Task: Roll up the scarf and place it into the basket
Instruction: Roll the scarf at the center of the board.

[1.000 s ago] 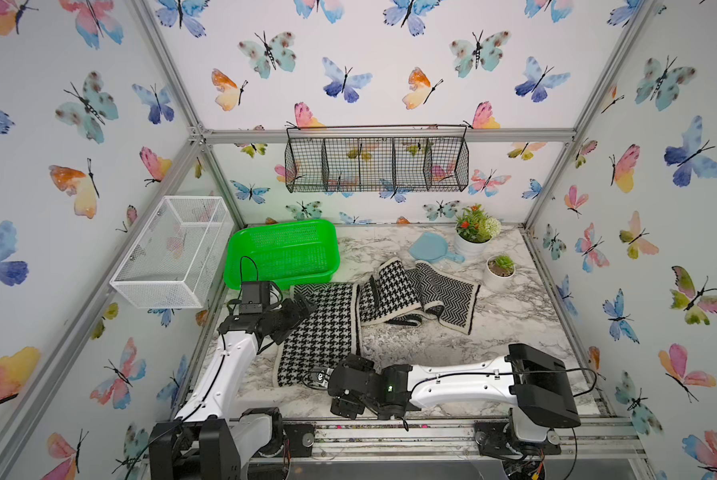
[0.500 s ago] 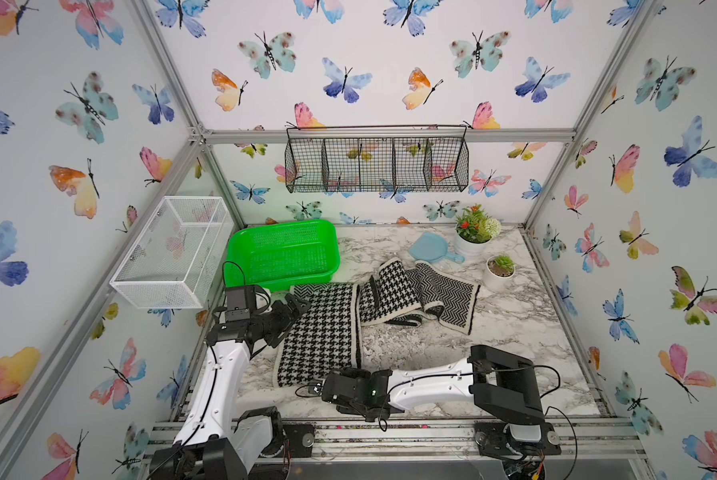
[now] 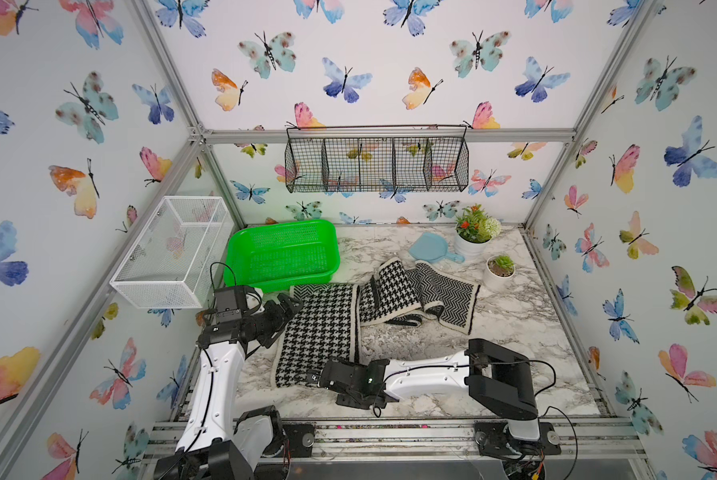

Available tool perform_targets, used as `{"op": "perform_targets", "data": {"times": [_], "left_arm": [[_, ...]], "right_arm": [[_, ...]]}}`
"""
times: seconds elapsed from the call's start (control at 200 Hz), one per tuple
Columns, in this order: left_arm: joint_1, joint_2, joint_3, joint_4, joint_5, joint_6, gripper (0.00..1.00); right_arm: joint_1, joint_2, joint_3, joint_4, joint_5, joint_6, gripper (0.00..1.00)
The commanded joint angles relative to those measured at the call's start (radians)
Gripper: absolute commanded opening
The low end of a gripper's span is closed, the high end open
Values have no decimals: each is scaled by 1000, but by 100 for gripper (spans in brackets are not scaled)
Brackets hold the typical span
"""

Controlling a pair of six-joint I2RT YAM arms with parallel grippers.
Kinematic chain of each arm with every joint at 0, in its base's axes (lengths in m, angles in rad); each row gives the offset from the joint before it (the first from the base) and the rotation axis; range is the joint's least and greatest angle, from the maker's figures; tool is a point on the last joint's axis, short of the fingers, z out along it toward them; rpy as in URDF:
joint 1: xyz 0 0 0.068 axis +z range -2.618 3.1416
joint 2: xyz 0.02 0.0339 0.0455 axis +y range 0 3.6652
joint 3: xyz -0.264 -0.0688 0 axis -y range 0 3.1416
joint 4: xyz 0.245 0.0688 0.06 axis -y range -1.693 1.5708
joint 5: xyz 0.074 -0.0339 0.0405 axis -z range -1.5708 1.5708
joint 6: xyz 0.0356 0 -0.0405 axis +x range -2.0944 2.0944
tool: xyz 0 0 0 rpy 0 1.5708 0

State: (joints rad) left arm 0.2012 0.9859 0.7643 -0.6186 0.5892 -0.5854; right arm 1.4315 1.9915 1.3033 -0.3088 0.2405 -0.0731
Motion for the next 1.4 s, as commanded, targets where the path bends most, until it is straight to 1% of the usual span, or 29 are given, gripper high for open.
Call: {"op": "perform_targets", "data": {"times": [0.0,0.13,0.145,0.18,0.456,0.486,0.501,0.636,0.756,0.806,0.826,0.916,1.096,1.392], "left_arm": [[6,-45,43,-42,-53,40,98],[6,-82,75,-68,-96,55,98],[6,-87,77,-70,-129,56,98],[5,-94,82,-73,-141,58,98],[6,-148,86,-94,-165,73,98],[6,-151,88,-97,-164,74,98],[6,-151,89,-99,-164,74,98],[5,-174,92,-104,-151,85,98],[6,-181,87,-111,-119,98,98],[6,-183,87,-124,-115,109,98],[7,-185,84,-125,-77,112,98],[4,-199,69,-131,-27,119,98],[4,-252,29,-166,68,131,98],[3,-351,-58,-202,225,79,98]], "right_arm": [[-12,-23,54,-72,-183,82,2],[-64,-30,100,-117,-364,130,2],[-73,-31,108,-125,-383,132,2],[-90,-31,123,-138,-426,136,2],[-264,7,226,-169,-765,126,2],[-269,17,235,-165,-805,127,2],[-295,23,239,-164,-822,127,2],[-360,113,337,-226,-920,99,2],[-403,196,427,-307,-962,62,2],[-422,219,440,-314,-970,57,2],[-427,227,442,-314,-971,56,2],[-447,247,434,-311,-963,50,4],[-474,248,422,-359,-980,14,6],[-486,235,430,-418,-980,-21,7]]}}
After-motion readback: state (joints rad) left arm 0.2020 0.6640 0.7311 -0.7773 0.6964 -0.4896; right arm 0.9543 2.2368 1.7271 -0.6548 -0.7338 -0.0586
